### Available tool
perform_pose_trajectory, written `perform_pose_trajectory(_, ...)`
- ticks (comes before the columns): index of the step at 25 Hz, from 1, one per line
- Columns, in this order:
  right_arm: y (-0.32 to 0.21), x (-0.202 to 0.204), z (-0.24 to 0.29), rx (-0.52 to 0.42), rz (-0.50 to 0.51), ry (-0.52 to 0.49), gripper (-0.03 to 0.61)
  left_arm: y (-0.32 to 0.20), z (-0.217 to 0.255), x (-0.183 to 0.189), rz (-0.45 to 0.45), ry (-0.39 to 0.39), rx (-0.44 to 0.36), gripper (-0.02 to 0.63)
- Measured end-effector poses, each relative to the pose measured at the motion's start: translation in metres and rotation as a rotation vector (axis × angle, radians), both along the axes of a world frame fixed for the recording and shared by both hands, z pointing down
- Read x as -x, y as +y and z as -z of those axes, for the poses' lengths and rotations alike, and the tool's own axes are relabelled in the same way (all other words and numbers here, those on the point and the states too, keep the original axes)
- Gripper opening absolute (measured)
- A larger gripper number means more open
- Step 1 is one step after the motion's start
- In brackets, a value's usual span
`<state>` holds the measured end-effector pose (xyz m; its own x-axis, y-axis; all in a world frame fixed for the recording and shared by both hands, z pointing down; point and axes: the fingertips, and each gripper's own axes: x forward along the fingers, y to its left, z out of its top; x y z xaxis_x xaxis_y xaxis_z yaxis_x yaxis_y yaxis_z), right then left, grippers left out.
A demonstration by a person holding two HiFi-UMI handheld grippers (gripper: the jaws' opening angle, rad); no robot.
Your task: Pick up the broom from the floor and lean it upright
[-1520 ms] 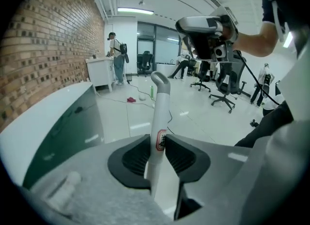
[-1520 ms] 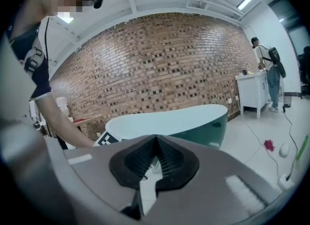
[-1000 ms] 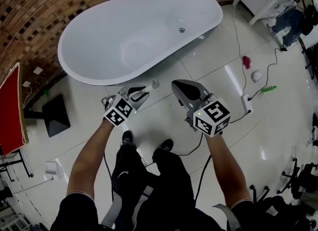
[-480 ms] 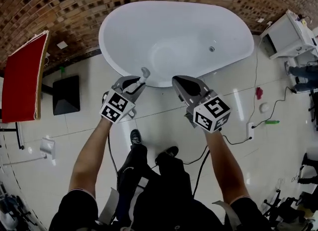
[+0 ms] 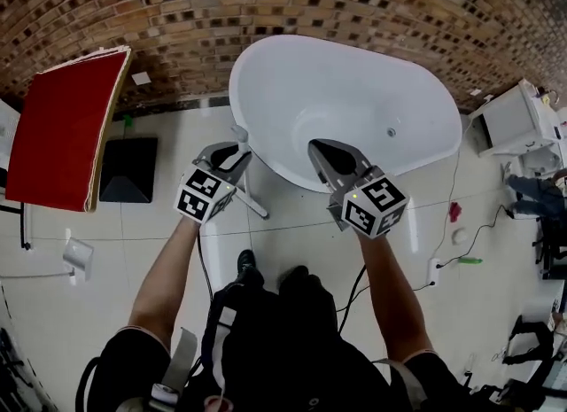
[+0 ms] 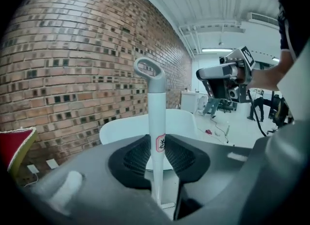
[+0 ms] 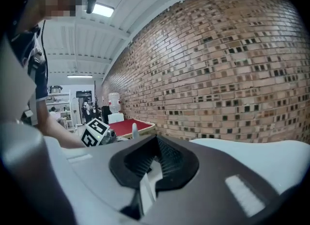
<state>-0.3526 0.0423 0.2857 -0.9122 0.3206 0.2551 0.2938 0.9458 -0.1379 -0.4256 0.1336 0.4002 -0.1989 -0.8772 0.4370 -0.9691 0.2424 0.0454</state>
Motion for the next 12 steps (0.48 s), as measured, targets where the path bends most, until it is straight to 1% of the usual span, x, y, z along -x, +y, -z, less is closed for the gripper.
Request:
perform_pose_trajectory(3,0.006,0.026,0.000,0.002,0.029,0.000,0.001,0.006,0.004,0.025,0.054,0.003,0.001,0.098)
perform_pose_trajectory(6,0.005,0.050,-0.006,0.017,0.062,0.001,0.002,0.002,0.001,0.047,0.082,0.003,0.013,0.098)
perform_pose_trajectory(12,0.008,0.105,-0.015,0.106,0.156,-0.031,0.000,0.008,-0.007,0.102,0.191,-0.030,0.066,0.097)
